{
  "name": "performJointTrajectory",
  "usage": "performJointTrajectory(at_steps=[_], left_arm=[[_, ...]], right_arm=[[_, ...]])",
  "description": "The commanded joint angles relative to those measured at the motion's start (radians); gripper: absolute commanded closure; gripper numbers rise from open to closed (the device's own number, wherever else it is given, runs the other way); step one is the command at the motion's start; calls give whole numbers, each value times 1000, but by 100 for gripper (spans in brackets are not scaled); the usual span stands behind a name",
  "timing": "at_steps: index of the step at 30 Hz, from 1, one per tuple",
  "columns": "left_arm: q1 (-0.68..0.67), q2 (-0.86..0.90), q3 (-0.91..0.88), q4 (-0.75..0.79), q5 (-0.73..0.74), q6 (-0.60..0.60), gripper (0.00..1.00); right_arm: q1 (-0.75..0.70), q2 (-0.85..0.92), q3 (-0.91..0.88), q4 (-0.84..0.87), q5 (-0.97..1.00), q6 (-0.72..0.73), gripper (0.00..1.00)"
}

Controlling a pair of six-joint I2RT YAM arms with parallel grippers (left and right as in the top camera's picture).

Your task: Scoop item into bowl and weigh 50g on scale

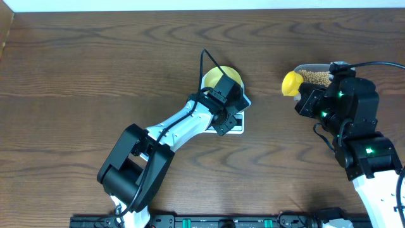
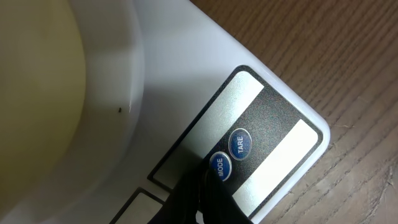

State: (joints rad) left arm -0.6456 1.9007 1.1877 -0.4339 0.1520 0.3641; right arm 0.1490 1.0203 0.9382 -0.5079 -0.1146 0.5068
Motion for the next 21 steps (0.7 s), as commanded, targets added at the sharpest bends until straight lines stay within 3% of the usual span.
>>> performJointTrajectory(at_steps=[1,21], left_arm=[[-1,45,-4,-6,-10,9,92],[-1,49,-6,-28,-10,8,92]], right_arm=[[-4,1,23,0,11,-15,99],[-4,1,23,0,11,-15,99]])
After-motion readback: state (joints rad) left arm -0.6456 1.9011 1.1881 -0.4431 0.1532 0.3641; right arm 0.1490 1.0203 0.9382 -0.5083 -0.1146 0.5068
